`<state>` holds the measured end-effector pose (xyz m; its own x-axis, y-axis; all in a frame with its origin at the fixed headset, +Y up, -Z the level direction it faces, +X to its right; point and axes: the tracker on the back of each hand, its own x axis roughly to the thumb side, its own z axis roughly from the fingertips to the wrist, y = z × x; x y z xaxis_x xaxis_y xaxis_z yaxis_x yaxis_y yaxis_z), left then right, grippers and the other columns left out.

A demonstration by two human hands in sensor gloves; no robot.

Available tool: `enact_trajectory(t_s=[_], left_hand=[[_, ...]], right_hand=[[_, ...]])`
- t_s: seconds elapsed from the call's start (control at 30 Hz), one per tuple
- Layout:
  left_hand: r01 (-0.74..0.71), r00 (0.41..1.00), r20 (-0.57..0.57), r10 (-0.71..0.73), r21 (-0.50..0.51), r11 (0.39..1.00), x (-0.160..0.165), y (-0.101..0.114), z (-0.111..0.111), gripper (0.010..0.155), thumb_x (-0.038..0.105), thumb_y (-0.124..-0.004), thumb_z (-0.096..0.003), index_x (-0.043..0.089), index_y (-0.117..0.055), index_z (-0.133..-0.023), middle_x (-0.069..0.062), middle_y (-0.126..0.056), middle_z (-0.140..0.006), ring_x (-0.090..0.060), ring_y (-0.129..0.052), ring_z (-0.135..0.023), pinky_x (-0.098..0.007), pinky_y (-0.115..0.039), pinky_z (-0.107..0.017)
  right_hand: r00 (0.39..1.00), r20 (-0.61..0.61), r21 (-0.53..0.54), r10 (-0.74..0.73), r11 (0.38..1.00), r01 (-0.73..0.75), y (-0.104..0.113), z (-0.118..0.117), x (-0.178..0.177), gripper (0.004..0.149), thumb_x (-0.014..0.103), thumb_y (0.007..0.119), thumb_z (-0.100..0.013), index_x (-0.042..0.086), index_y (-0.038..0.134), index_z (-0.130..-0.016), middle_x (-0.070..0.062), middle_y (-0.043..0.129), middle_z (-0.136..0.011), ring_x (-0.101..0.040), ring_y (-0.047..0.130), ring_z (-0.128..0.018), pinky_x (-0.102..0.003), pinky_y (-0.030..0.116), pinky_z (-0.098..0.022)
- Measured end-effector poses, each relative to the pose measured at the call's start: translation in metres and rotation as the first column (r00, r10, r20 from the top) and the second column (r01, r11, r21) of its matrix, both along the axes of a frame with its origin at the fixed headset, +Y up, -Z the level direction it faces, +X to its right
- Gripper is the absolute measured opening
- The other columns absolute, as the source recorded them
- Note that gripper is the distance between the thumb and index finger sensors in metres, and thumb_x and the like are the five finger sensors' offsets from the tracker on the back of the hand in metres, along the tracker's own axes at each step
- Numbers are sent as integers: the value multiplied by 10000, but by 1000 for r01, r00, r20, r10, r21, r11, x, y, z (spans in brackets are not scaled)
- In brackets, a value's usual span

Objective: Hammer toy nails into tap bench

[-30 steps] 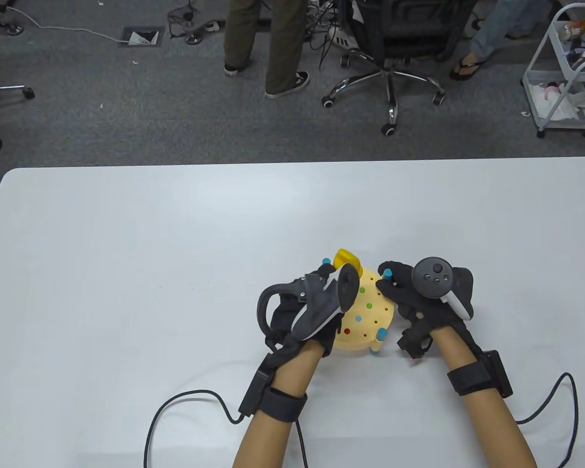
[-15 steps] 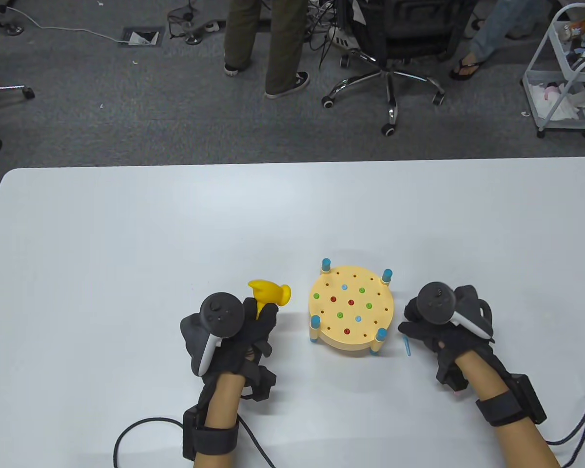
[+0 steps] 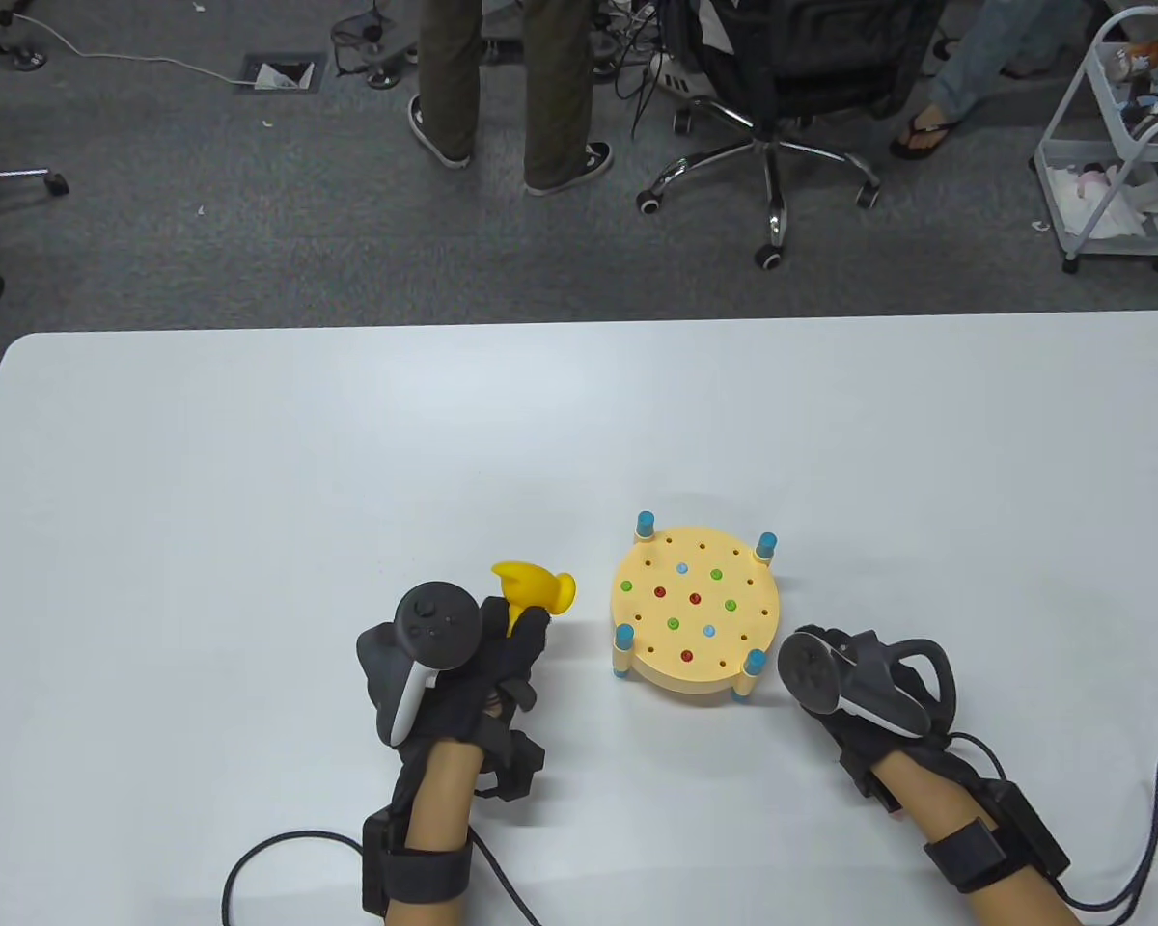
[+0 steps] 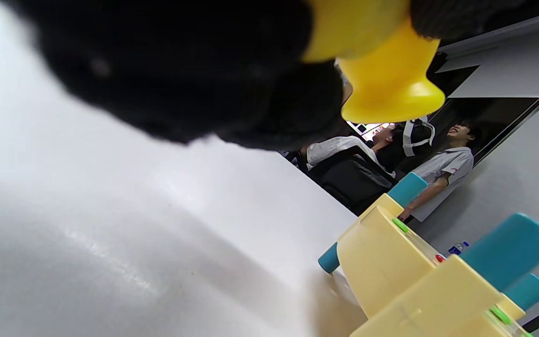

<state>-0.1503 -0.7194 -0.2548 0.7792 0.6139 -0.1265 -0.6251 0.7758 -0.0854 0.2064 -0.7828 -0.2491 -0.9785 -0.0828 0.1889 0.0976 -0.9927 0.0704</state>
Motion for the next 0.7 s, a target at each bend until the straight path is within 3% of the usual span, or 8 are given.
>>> enact_trajectory(t_s=[0.1,0.27,0.4,0.7], left_hand=[[5,1000,7,-5,1,1000,0,0,0,657,601,-658,-351,132,-828,-779,-120,-1037,-372,-256,-988,-40,-356,-823,-47],[-9,1000,9,9,7,1000,0,0,-1,658,601,-659,-351,131,-829,-778,-122,-1037,-372,-257,-988,-39,-356,-822,-47],[-2,1000,17,2,8,1000,2,-1,-1,658,602,-658,-351,132,-827,-780,-120,-1037,-373,-256,-989,-41,-356,-823,-47],[17,999,30,-18,16,1000,5,-2,-1,659,601,-658,-351,130,-828,-779,-121,-1037,-372,-257,-988,-40,-356,-823,-47]], right_hand=[[997,17,-30,-70,997,70,-2,-3,6,585,350,750,-417,41,715,-913,-99,887,-658,-44,921,-288,-284,868,-282],[961,117,-58,-252,964,260,-2,-12,33,435,355,695,-444,177,776,-834,-82,884,-638,-54,912,-294,-295,859,-305],[890,159,58,-428,904,425,6,-14,52,414,377,727,-418,188,802,-779,-60,912,-584,-48,923,-250,-290,868,-269],[822,16,184,-569,810,557,31,-6,52,393,400,763,-404,219,806,-750,-22,940,-561,-35,959,-234,-270,886,-246]])
